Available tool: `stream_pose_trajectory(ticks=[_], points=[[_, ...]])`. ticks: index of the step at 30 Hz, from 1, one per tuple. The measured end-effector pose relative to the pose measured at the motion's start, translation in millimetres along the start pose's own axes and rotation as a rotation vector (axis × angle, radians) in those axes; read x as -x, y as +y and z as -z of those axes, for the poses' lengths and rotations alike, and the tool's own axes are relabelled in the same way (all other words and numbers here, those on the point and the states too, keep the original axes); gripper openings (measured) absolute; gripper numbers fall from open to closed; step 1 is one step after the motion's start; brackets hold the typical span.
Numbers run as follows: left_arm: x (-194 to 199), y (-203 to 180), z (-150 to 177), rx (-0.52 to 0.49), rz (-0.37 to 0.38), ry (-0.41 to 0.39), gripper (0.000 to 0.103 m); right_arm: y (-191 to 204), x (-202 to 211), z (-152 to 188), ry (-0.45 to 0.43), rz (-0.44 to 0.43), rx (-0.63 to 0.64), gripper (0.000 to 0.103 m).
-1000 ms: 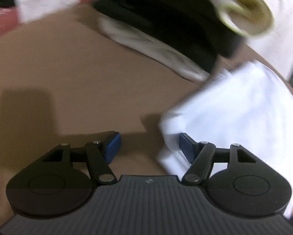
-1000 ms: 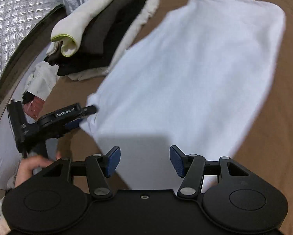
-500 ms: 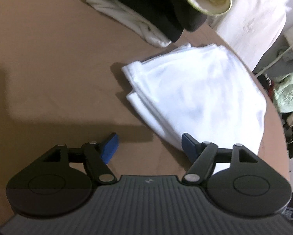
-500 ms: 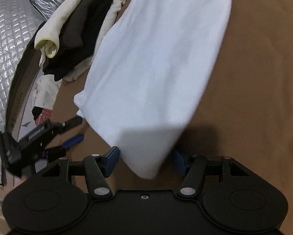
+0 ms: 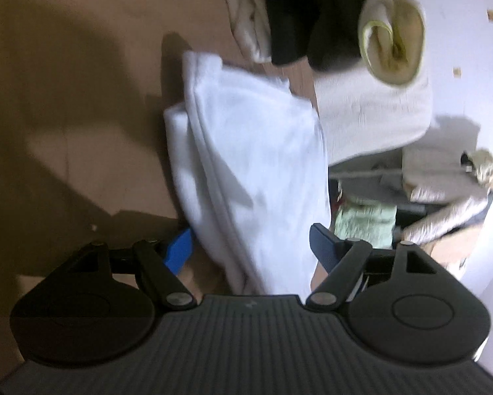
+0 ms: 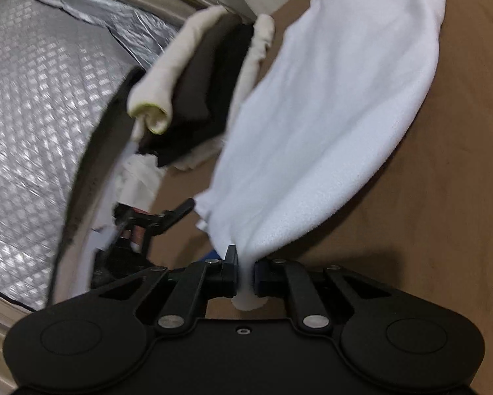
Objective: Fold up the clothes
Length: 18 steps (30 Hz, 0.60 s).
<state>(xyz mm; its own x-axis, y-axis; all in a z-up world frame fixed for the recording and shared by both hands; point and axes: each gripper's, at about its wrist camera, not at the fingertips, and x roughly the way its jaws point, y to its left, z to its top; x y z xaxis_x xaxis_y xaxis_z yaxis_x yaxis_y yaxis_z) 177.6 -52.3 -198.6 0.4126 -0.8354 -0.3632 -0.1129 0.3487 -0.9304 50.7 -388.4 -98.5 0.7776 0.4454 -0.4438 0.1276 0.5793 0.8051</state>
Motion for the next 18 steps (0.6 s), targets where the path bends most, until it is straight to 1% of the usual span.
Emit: stream_pose_trajectory(ticks=[2,4,5,6,8,9,10,11,12,13,14,15,17,18], points=[[-7.7,0.1,-2.1,-0.007,0.003,-0.017,0.077,1.2,5.7,-3.5,-0.012,-0.02,0.007,0.01],[-7.1,-6.4,2.9,-0.043,0.0,-0.039,0.076,0.4,9.1,-5.4,-0.016,-0.019,0.014,0.01],[-6.9,-9.6,5.2,-0.061,-0.002,-0.051,0.072,-1.1,8.4,-5.2,-0.007,-0.019,0.014,0.01],[-8.0,-12.1,4.9,-0.083,-0.018,-0.08,0.07,-2.2,7.1,-4.0,0.004,-0.013,0.014,0.01],[-9.4,-15.3,4.7,-0.119,-0.051,-0.134,0.055,-2.7,4.2,0.0,0.024,0.011,0.03,0.01],[-11.8,-14.8,2.6,-0.131,-0.069,-0.13,0.047,-2.3,1.9,1.7,0.037,0.038,0.041,0.01],[-14.2,-14.2,0.5,-0.142,-0.088,-0.126,0.023,-2.7,0.0,2.7,0.051,0.069,0.045,0.01],[-16.9,-13.0,-0.5,-0.149,-0.112,-0.114,0.014,-3.5,-1.5,3.6,0.065,0.098,0.045,0.01],[-18.1,-10.5,-1.4,-0.145,-0.12,-0.11,0.013,-5.7,-2.1,4.4,0.071,0.114,0.035,0.01],[-16.8,-7.6,-2.7,-0.137,-0.11,-0.12,0.012,-8.2,-1.7,5.3,0.076,0.113,0.017,0.011],[-15.0,-7.1,-3.8,-0.138,-0.107,-0.13,0.012,-11.0,-1.7,6.2,0.08,0.108,-0.003,0.014],[-14.4,-10.3,-3.7,-0.156,-0.113,-0.138,0.012,-13.8,-1.9,6.9,0.08,0.108,-0.021,0.015],[-11.1,-19.6,-3.3,-0.226,-0.16,-0.131,0.012,-18.8,-1.9,9.3,0.08,0.125,-0.039,0.022],[-8.0,-23.9,-3.3,-0.265,-0.19,-0.119,0.012,-21.8,-3.6,10.9,0.089,0.143,-0.049,0.04]])
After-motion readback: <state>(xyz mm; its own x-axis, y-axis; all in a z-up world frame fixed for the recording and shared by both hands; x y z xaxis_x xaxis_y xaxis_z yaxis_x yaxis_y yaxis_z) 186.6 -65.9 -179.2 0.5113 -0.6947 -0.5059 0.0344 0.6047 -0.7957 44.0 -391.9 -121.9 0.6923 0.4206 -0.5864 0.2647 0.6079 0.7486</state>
